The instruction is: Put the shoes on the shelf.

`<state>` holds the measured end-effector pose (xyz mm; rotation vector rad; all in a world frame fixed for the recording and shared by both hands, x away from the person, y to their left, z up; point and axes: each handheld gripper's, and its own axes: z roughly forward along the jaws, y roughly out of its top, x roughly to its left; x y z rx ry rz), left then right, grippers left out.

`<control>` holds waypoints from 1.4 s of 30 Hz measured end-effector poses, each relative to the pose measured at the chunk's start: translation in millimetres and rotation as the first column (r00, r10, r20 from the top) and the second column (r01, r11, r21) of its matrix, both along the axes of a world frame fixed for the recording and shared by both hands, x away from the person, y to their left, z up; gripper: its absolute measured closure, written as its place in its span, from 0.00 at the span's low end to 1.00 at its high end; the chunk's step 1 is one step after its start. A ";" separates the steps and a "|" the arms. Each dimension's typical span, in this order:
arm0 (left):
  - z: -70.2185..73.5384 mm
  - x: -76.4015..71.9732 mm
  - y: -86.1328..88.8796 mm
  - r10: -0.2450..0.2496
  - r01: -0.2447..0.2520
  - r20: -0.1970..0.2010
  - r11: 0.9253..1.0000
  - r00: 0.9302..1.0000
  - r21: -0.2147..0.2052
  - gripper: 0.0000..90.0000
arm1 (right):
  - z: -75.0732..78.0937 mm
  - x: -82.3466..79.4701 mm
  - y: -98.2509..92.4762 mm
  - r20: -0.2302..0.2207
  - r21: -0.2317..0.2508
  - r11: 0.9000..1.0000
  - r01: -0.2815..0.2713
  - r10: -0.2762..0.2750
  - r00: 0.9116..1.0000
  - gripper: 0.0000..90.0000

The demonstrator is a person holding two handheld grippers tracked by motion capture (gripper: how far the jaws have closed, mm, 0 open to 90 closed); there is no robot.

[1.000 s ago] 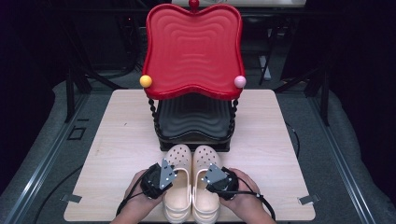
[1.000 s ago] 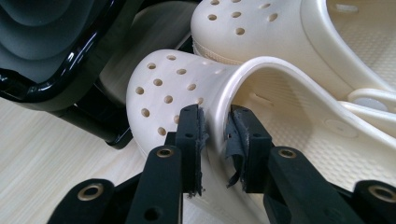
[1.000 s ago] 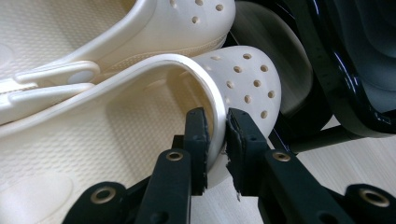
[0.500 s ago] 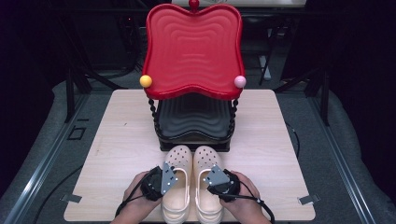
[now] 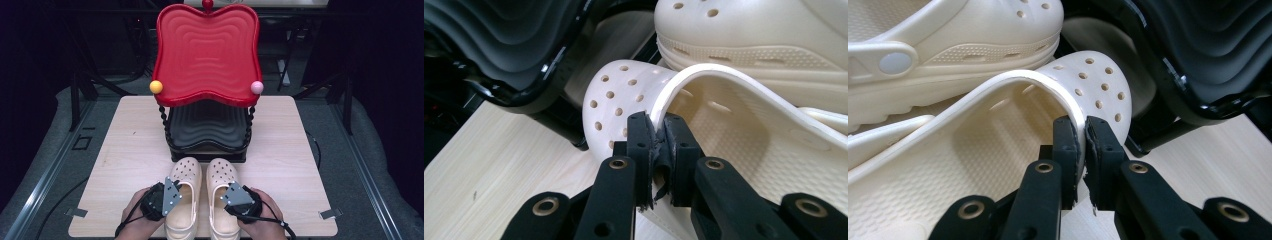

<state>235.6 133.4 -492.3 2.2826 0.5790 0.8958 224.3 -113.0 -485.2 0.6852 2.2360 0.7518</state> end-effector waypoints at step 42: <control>87.3 46.3 -12.9 -0.003 0.001 0.202 1.000 0.979 0.010 0.93 | 86.6 46.5 1.9 0.192 -0.035 0.999 0.036 -0.029 0.981 0.94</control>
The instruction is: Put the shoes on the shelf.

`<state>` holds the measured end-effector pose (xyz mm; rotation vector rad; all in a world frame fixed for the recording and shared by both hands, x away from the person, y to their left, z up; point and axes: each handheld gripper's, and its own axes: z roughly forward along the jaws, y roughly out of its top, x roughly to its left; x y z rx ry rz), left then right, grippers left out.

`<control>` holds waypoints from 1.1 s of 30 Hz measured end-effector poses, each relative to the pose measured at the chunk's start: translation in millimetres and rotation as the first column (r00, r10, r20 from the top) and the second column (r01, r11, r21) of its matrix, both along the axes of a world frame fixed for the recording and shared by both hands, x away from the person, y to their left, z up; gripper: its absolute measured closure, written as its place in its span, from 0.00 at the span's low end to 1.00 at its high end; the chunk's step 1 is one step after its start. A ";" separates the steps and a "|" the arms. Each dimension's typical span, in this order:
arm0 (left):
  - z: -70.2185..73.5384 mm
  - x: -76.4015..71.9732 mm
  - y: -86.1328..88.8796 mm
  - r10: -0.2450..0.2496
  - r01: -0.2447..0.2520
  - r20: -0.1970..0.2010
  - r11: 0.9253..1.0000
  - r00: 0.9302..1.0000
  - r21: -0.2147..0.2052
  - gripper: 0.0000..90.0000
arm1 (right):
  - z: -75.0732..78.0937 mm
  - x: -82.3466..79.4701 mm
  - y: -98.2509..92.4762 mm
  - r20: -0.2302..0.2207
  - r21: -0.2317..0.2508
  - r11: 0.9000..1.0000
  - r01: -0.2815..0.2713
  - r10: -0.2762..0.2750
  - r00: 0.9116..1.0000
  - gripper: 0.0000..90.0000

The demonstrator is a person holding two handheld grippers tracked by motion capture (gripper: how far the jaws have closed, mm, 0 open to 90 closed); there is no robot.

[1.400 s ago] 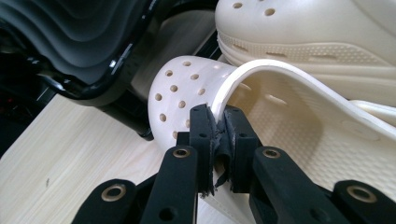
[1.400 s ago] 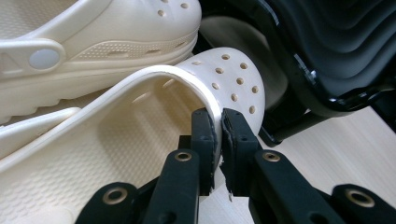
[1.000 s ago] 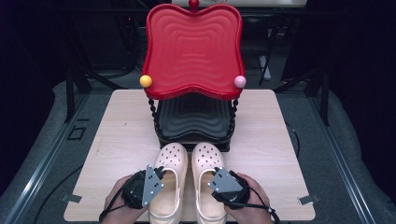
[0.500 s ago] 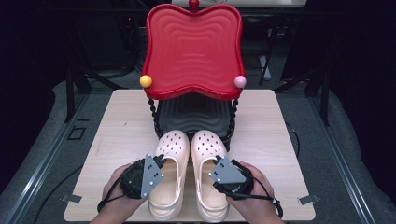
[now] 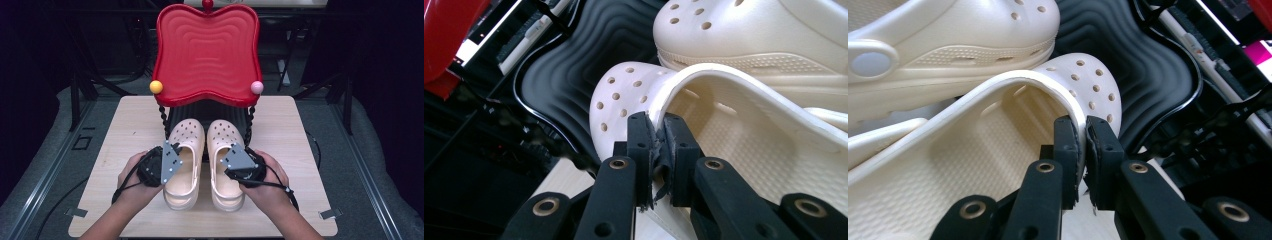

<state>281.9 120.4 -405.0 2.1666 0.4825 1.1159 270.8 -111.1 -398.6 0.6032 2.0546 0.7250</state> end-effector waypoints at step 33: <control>-2.6 91.3 -26.4 0.052 -0.055 0.105 0.998 0.993 0.029 0.94 | 0.6 92.2 5.2 0.088 0.024 0.997 0.079 -0.080 0.993 0.94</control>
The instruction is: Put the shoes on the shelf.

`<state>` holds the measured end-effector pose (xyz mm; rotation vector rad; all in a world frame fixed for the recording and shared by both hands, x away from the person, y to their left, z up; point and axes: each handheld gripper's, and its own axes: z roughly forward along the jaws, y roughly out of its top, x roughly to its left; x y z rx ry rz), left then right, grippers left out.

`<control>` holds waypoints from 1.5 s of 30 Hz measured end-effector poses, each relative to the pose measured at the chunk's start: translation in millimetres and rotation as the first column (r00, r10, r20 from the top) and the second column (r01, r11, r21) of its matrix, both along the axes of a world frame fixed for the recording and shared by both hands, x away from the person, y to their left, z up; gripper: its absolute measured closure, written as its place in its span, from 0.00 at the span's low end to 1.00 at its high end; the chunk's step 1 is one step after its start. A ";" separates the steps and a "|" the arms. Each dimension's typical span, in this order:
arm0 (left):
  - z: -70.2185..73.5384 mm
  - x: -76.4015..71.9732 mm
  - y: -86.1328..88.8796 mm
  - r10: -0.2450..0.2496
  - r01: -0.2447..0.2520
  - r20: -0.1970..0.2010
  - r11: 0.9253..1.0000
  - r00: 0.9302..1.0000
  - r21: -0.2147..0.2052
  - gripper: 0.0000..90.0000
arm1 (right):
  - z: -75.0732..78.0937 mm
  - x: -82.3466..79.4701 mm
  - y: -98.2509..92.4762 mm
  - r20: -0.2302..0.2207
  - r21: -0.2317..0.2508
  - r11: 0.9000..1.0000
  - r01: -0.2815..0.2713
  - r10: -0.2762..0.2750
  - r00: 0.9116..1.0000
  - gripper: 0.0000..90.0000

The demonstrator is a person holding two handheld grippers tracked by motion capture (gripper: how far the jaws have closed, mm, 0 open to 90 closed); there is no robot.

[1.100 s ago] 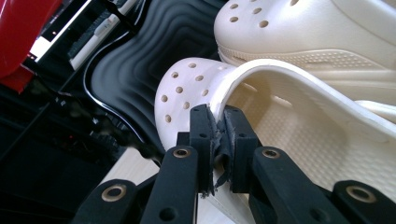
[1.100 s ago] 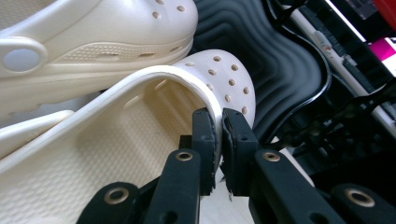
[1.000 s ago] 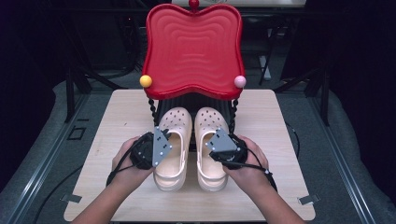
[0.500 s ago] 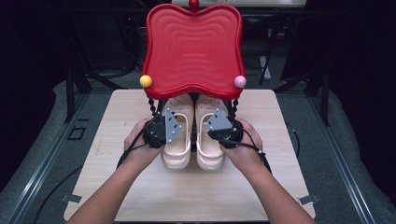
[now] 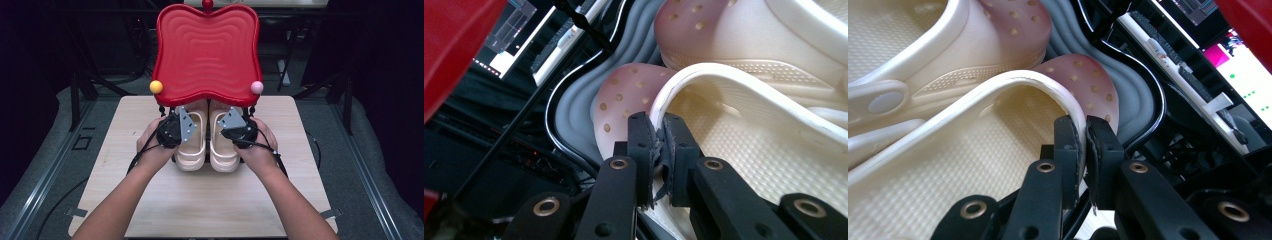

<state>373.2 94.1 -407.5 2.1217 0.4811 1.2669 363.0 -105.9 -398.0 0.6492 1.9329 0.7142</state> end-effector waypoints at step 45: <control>-13.6 2.5 3.5 0.020 -0.023 -0.050 0.997 0.999 -0.073 0.73 | -15.3 3.2 -0.6 -0.045 0.021 1.000 -0.021 0.022 0.999 0.79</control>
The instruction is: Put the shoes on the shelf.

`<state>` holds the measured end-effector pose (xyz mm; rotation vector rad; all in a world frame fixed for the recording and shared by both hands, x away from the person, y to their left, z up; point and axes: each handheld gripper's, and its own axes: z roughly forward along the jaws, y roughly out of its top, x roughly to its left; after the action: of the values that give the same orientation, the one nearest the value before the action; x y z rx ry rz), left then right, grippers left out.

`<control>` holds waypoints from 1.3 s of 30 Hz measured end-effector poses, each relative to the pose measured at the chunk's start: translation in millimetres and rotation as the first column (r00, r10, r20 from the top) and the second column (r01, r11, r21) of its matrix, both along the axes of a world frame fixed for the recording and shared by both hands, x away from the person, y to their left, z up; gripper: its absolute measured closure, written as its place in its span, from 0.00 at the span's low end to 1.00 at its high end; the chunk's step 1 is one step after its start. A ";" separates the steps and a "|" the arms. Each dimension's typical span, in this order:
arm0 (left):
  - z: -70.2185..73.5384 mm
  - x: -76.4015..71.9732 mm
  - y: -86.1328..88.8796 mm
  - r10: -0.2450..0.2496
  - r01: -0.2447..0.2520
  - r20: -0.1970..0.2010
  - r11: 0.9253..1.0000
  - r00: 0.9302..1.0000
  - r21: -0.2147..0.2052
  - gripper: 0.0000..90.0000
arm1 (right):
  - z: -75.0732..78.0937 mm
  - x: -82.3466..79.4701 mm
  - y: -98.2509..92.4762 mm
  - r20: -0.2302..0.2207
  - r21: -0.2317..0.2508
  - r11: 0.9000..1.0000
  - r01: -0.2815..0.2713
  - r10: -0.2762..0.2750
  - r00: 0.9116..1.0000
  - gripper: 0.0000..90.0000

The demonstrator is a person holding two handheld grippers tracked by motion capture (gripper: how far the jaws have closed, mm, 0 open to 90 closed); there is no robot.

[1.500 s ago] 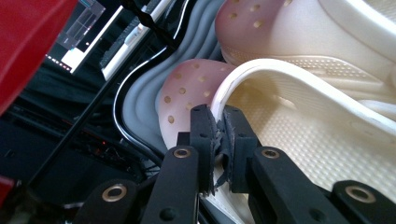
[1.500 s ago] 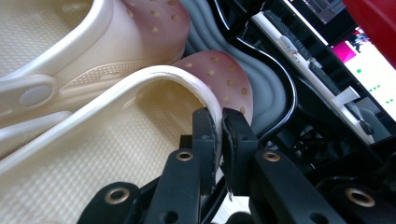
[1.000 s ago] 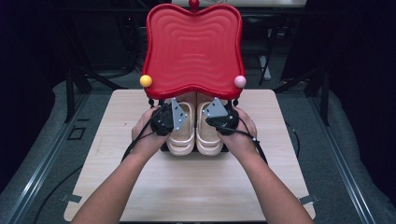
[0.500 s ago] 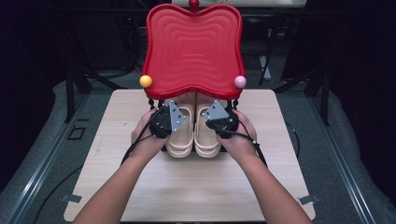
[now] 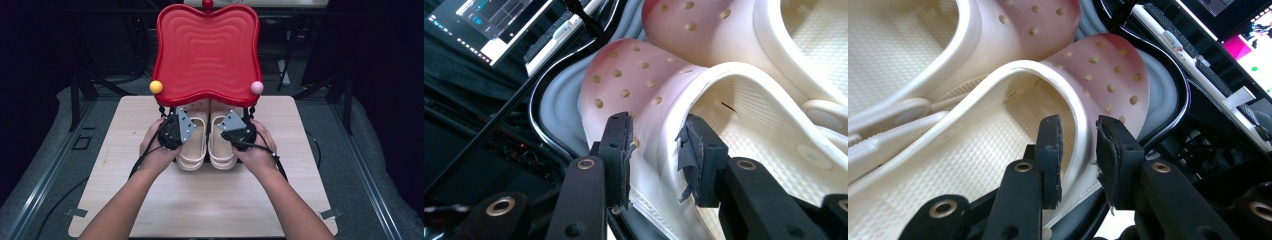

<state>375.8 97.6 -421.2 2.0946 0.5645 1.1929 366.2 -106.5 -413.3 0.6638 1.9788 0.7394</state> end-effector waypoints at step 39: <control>5.8 -67.3 42.4 -0.053 0.039 -0.087 0.988 0.995 -0.149 0.63 | 8.2 -72.1 -7.5 -0.040 0.055 0.995 -0.084 0.086 0.995 0.70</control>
<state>308.4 140.0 -415.4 2.0332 0.6231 1.0030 294.2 -114.1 -405.0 0.6346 2.0426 0.8379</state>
